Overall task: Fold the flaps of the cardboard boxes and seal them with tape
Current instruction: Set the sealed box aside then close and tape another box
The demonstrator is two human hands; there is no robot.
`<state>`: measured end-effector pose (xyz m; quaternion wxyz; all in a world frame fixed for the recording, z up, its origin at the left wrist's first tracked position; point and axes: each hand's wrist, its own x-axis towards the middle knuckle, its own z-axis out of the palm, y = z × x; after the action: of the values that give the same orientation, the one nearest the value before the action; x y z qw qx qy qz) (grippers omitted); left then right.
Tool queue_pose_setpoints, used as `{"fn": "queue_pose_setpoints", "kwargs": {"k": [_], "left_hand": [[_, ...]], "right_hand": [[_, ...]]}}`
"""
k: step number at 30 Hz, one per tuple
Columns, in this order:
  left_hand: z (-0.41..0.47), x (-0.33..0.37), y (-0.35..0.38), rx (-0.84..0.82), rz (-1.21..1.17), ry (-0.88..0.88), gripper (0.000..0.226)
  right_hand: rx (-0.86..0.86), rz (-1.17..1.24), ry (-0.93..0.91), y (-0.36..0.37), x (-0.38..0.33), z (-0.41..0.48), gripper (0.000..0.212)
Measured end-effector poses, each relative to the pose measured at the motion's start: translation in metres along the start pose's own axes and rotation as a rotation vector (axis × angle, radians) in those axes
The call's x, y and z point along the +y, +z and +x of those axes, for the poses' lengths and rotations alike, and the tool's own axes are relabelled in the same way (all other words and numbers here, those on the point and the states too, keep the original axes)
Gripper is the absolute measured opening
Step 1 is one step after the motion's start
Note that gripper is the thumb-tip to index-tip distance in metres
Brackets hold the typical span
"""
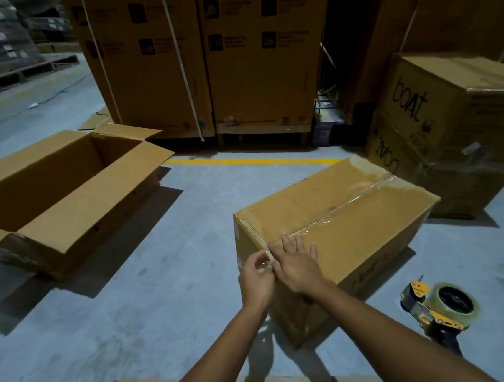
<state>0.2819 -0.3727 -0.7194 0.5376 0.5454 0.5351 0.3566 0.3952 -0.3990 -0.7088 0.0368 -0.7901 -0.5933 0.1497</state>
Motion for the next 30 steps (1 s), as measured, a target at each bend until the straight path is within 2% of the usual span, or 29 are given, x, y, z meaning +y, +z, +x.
{"fn": "queue_pose_setpoints", "kwargs": {"k": [1, 3, 5, 7, 9, 11, 13, 14, 17, 20, 23, 30], "left_hand": [[0.0, 0.0, -0.001, -0.007, 0.053, 0.041, 0.029], [0.003, -0.001, -0.001, -0.01, 0.311, 0.193, 0.028], [0.006, -0.005, 0.001, -0.01, 0.617, 0.373, 0.033], [0.005, -0.008, 0.004, -0.084, 0.827, 0.527, 0.042], [0.002, -0.011, 0.004, -0.205, 0.947, 0.688, 0.052], [-0.002, -0.014, 0.005, -0.291, 0.943, 0.824, 0.059], [-0.005, -0.017, 0.006, -0.338, 0.87, 0.833, 0.065], [-0.004, -0.019, 0.006, -0.354, 0.813, 0.796, 0.07], [0.003, -0.027, 0.009, -0.343, 0.667, 0.698, 0.074], [0.004, -0.03, 0.016, -0.307, 0.687, 0.652, 0.073], [0.003, -0.028, 0.017, -0.285, 0.783, 0.658, 0.069], [-0.013, 0.007, 0.047, -0.179, 1.16, 0.669, 0.041]], "right_hand": [[0.041, -0.021, 0.0, 0.006, 0.001, -0.003, 0.055], [0.086, -0.015, -0.029, 0.01, 0.009, -0.006, 0.054], [0.074, 0.001, -0.075, 0.006, 0.019, -0.008, 0.053], [0.076, -0.02, -0.092, 0.003, 0.028, -0.014, 0.052], [0.131, -0.028, 0.009, 0.007, 0.032, -0.026, 0.053], [0.226, 0.036, 0.288, 0.015, 0.033, -0.038, 0.06], [0.295, 0.158, 0.548, 0.019, 0.03, -0.044, 0.075], [0.308, 0.194, 0.591, 0.02, 0.028, -0.044, 0.079], [0.296, 0.222, 0.485, 0.021, 0.028, -0.039, 0.074], [0.257, 0.202, 0.385, 0.018, 0.035, -0.035, 0.066], [0.216, 0.183, 0.313, 0.01, 0.045, -0.028, 0.062], [0.184, 0.221, 0.172, 0.003, 0.065, -0.031, 0.051]]}}
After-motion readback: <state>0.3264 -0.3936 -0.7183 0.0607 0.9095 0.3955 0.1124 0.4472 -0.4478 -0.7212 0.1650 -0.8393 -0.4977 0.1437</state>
